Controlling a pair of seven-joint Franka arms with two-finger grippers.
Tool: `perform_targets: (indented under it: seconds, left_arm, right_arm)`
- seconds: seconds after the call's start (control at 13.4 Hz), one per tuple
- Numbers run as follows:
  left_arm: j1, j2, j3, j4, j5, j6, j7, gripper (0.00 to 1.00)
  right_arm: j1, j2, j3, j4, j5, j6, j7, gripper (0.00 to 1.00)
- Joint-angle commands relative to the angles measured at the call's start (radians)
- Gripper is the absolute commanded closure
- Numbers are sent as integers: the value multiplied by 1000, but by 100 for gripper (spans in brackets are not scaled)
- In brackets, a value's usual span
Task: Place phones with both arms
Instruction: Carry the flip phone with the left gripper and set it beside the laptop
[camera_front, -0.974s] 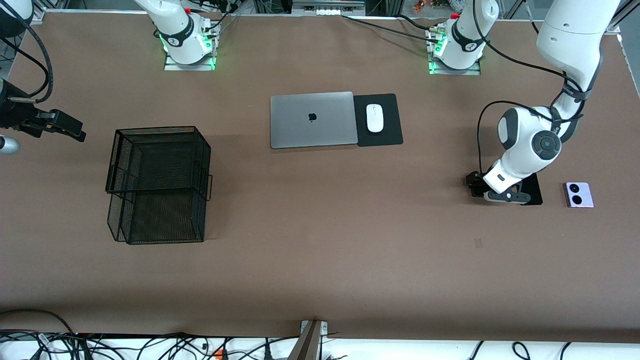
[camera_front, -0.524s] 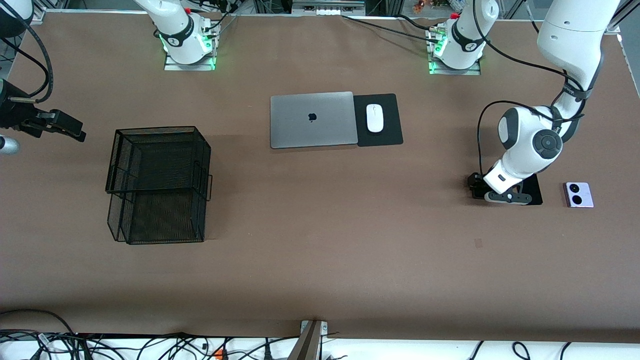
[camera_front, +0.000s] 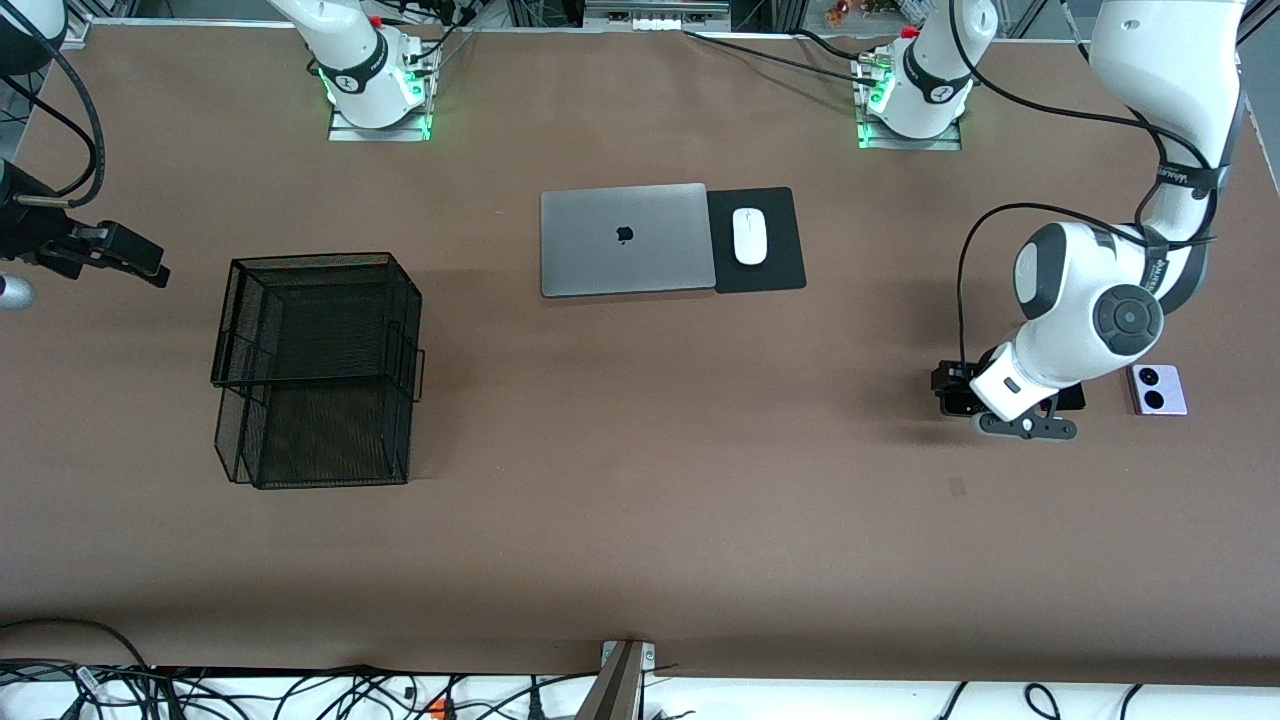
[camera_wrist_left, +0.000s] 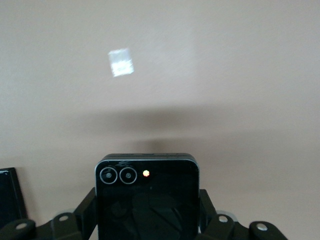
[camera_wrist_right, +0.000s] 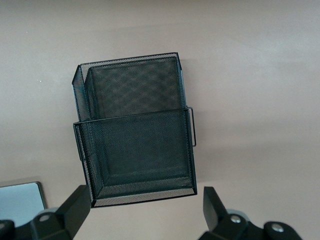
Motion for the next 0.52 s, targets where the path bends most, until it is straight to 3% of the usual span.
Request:
perform_targets:
  seconds: [0.0,0.15,0.45]
  left_arm:
    - [-86,76,-15,141,-10,-59,-90,58]
    - [-164,128,-15,222,-66,-58,-121,51]
    - [-347,264,-15,372,-105,-48,-318,51]
  right_arm:
    - [-15,-8,13,3,20,1,8,0]
    - [-10,-8,14,3,18,0,6,0]
    - [-10,-8,14,-2,18,-6,-10,0]
